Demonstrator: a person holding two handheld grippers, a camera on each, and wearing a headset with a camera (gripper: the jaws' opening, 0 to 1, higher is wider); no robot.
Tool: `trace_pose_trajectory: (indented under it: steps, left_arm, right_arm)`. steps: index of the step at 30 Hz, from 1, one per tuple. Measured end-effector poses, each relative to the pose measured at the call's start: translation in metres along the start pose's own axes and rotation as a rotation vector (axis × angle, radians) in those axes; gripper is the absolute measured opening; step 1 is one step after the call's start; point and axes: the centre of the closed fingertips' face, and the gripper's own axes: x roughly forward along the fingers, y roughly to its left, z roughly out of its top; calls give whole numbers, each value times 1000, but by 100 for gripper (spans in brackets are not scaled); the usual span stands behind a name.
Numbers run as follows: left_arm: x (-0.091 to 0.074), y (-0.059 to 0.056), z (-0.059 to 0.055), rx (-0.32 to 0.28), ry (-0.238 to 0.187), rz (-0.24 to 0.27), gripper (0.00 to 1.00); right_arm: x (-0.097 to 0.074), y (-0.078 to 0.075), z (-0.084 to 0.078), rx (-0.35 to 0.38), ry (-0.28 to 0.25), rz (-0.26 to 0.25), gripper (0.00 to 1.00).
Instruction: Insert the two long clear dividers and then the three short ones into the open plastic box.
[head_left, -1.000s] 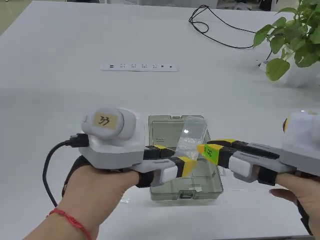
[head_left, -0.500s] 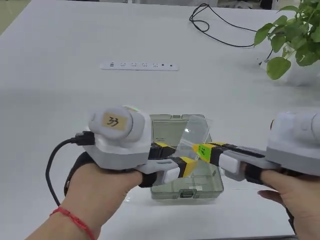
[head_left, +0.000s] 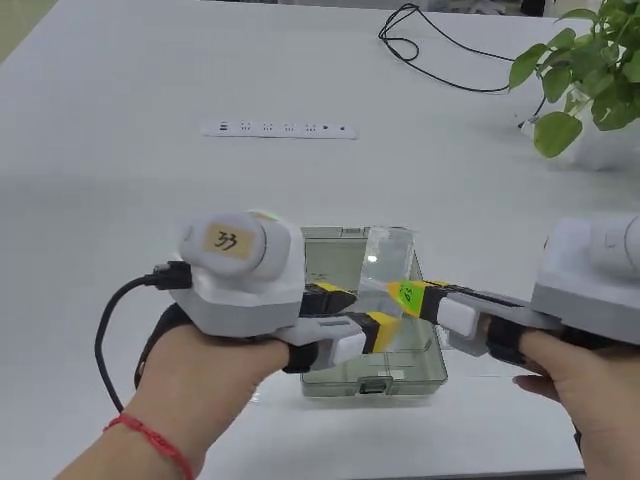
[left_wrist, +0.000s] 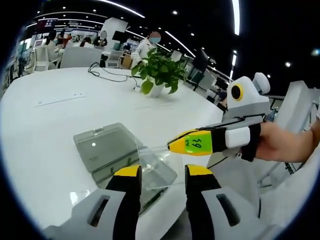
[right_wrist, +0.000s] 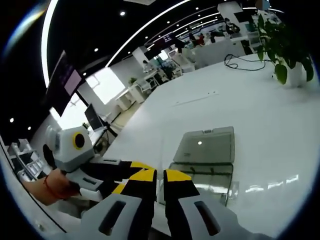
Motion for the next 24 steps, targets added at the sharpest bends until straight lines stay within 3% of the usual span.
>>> trace_pose_trajectory:
  steps: [12, 24]
  left_arm:
    - [0, -4, -6, -3, 10, -31, 35]
    - [-12, 7, -8, 33, -2, -46, 39]
  right_arm:
    - [2, 1, 1, -15, 9, -4, 6]
    - [-6, 0, 14, -37, -2, -17, 6]
